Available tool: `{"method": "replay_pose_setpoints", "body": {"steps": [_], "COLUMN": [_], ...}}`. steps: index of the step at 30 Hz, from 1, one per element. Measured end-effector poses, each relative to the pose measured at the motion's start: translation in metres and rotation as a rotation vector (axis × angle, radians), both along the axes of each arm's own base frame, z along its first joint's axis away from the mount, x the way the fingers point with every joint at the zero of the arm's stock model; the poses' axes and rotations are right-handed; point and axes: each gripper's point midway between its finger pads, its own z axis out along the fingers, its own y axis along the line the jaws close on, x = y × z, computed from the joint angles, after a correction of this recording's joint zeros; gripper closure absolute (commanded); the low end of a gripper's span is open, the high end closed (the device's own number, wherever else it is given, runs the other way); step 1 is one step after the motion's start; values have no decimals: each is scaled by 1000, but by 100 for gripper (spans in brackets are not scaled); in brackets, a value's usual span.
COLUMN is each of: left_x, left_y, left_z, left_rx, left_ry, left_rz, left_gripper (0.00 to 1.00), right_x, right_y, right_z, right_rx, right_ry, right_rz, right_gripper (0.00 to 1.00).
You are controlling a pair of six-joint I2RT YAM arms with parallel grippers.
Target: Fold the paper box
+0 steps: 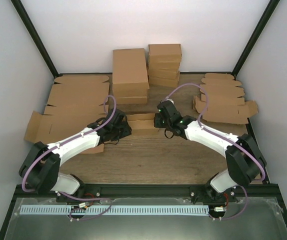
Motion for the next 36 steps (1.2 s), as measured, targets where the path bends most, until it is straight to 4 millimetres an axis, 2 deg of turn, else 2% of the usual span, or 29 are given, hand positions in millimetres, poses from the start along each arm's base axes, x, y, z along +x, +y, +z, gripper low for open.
{"method": "replay_pose_setpoints", "body": {"steps": [7,13,15,18,27,36], "left_x": [0,-5,-8,-14,-37,-50], "left_y": [1,5,7,12,24,27], "left_z": [0,0,4,22,67,66], "left_rx": [2,26,33,24,-20,4], "left_ry": [2,4,0,-31,-120,-98], "left_rz": [3,-16,-28,-44,-92,-163], "left_gripper": [44,30,23,18,16,19], "right_x": [-3,-2,-1,1,3,-9], "right_y": [-1,1,6,10,16,10], "right_z": [-2,-1,0,1,2,2], "right_rx": [22,12,4,-9,-39,-54], "right_ry": [-36,-36,-26,-10,26,66], "right_rz": [-12,-14,-8,-1,13,29], "right_gripper": [99,99,99,99,99,97]}}
